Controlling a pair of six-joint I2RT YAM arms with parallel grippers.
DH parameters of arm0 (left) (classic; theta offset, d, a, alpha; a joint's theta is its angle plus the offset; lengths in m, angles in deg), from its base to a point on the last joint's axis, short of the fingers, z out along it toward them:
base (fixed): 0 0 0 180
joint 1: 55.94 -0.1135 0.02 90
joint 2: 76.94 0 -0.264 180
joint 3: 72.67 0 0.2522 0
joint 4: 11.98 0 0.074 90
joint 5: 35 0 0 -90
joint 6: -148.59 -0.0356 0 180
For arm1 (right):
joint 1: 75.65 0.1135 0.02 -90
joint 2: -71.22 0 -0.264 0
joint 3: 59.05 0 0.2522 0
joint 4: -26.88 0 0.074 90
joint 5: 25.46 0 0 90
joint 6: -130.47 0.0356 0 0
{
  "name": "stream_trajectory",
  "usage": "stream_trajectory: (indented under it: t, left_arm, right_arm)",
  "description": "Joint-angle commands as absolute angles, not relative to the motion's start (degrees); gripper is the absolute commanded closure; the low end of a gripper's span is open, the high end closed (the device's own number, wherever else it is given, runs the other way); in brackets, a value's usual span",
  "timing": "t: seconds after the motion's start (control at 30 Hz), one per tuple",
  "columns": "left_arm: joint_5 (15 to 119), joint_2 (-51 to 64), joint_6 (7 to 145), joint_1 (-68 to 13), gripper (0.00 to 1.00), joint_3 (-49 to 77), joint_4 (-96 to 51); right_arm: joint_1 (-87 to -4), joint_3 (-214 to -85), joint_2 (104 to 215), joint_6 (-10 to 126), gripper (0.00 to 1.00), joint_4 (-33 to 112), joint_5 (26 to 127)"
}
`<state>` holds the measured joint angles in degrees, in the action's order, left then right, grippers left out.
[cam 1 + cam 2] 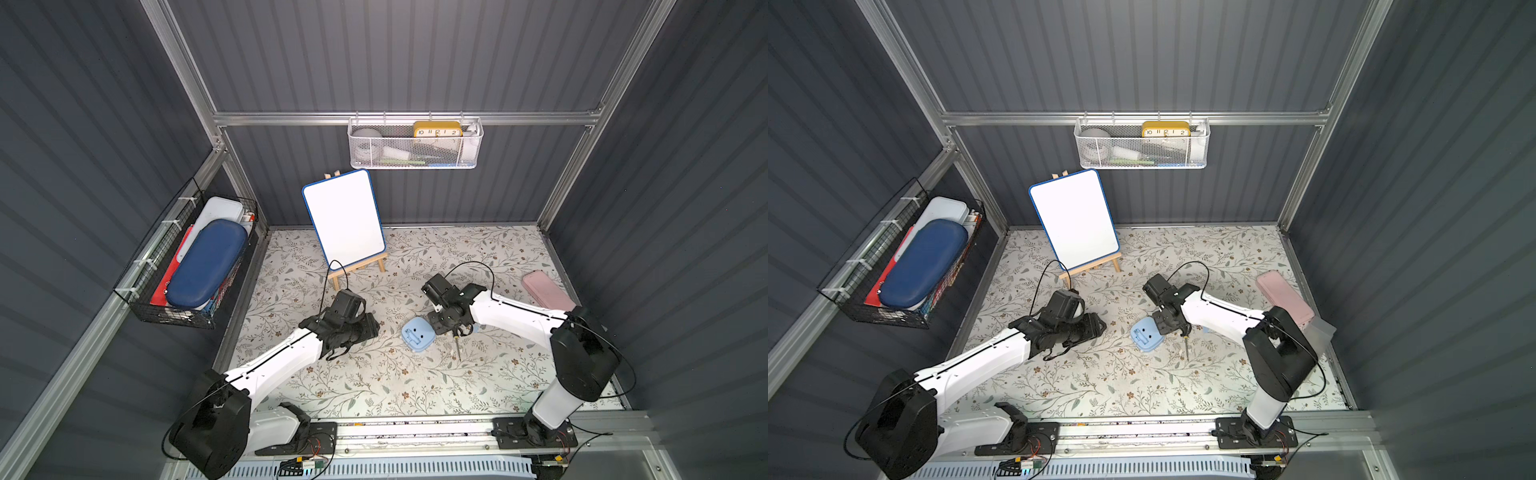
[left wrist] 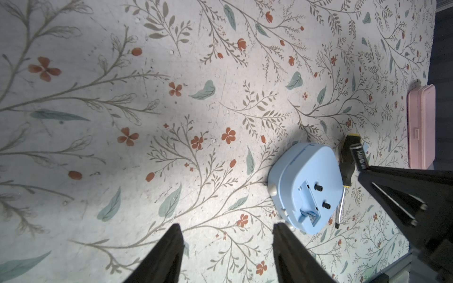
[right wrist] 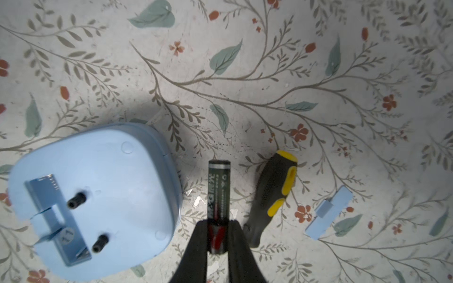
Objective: Remove the battery from the alarm
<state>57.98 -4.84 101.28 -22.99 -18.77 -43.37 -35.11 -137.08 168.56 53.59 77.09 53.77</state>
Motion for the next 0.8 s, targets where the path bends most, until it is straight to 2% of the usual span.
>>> stream_trajectory:
  t: [0.0,0.57,0.77]
  left_arm:
    - [58.5,-4.9,99.8,-23.2,0.38,-17.5,-43.1]
    - [58.0,-4.9,99.0,-23.2,0.38,-16.5,-43.6]
    - [58.2,-4.8,99.1,-23.2,0.38,-16.5,-43.6]
  right_arm:
    - [-35.0,-138.0,170.7,56.8,0.92,78.4,53.0]
    - [-35.1,-137.8,175.1,61.5,0.9,79.3,52.7]
    - [-35.1,-137.6,176.1,61.7,0.78,80.2,54.6]
